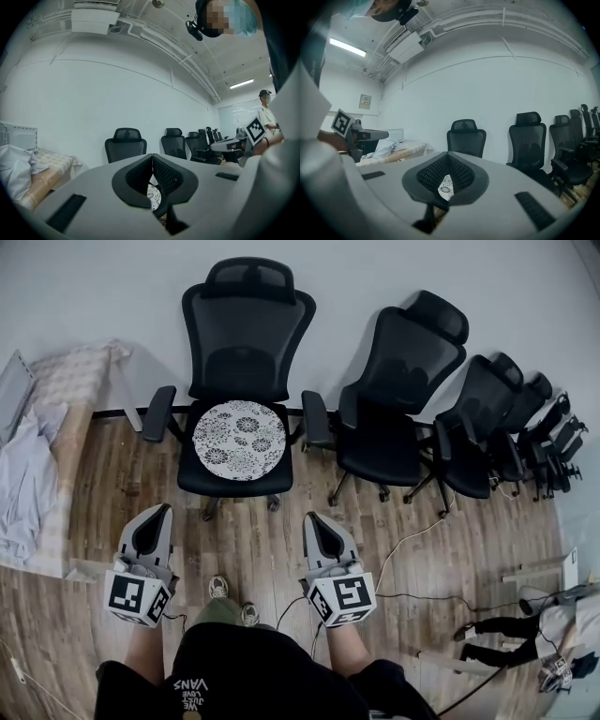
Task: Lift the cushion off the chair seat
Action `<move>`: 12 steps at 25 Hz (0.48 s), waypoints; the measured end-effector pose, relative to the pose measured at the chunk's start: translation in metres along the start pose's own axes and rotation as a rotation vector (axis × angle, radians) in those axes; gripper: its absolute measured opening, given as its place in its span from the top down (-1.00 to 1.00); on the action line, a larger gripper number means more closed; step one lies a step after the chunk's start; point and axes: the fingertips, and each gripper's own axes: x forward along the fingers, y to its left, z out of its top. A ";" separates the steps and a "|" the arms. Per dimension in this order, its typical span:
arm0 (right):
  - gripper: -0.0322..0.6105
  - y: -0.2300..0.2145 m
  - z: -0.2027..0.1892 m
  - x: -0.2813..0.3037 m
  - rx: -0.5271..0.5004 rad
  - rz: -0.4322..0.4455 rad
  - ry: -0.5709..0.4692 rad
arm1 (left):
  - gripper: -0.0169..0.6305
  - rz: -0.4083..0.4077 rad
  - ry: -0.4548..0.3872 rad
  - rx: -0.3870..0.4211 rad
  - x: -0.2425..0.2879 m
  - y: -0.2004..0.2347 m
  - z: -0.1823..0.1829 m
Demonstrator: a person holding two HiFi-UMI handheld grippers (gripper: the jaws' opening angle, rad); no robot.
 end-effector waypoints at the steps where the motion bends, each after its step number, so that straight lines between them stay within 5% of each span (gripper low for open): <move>1: 0.85 0.001 0.003 0.007 -0.002 -0.005 -0.002 | 0.91 -0.006 0.000 -0.001 0.005 0.006 0.001; 12: 0.85 0.005 0.025 0.068 -0.015 -0.060 -0.013 | 0.91 -0.066 -0.021 -0.013 0.050 0.056 0.012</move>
